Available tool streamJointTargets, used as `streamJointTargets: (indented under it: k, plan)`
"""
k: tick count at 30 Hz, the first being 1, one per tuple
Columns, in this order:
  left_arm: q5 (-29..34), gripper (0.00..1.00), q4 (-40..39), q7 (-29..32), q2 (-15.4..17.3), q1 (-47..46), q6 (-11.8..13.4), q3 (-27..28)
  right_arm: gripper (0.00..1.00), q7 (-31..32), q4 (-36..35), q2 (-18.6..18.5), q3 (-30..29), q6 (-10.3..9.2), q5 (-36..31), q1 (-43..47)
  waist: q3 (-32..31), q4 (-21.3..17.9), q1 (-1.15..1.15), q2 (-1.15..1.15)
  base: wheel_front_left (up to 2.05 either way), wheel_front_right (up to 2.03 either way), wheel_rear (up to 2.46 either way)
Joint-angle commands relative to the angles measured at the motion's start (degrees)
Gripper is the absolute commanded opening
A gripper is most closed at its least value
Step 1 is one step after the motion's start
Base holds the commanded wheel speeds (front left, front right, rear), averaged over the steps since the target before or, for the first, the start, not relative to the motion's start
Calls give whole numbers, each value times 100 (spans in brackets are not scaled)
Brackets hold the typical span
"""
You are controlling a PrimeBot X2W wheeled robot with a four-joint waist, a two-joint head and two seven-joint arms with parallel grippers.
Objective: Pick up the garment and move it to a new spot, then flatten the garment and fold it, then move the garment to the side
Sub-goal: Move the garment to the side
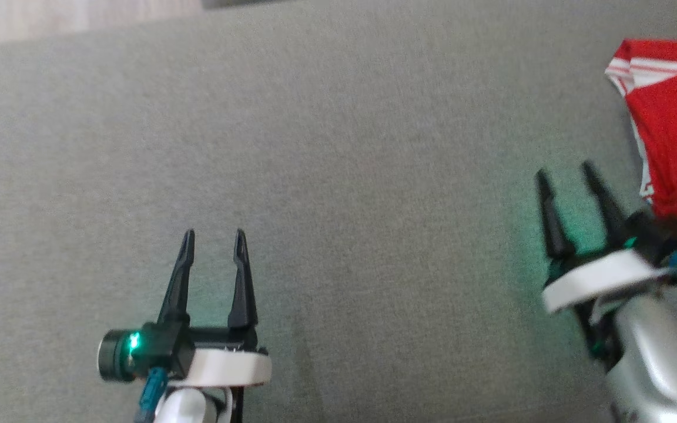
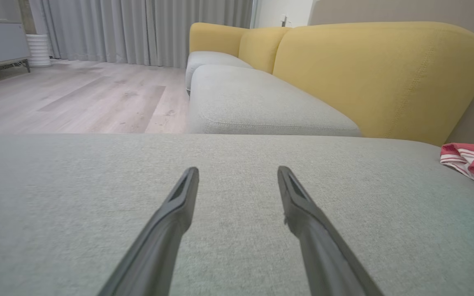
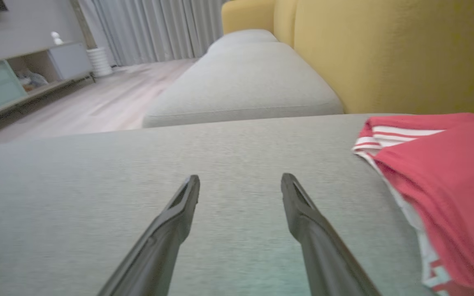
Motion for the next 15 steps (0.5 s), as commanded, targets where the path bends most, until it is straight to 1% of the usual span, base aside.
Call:
streamJointTargets:
  k: [1, 3, 6, 7, 10, 15]
  plan:
    - [-31, 100, -118, -29, -27, 69, 0, 221, 100, -62, -431, 136, 144, -4, -143, 378, -552, 217, 1, 0, 0, 0, 0]
    - [3, 100, -95, -29, -27, 190, 54, 280, 100, -62, -771, 334, 155, -4, -324, 702, -747, 259, 1, 0, 0, 0, 0]
    - [2, 100, -131, -29, -27, 458, 78, 380, 100, -62, -1246, 612, -2, -4, -529, 1217, -1055, 278, 1, 0, 0, 0, 0]
    - [2, 100, -131, -29, -27, 458, 78, 380, 100, -62, -1246, 612, -2, -4, -529, 1217, -1055, 278, 1, 0, 0, 0, 0]
    - [33, 100, -188, -29, -27, 799, 97, 512, 100, -63, -1433, 768, -121, -4, -676, 1680, -1360, 298, 1, 0, 0, 0, 0]
    - [-114, 100, -314, -29, -27, 1245, 104, 770, 100, -63, -1642, 861, -206, -4, -925, 2079, -1634, 318, 1, 0, 0, 0, 0]
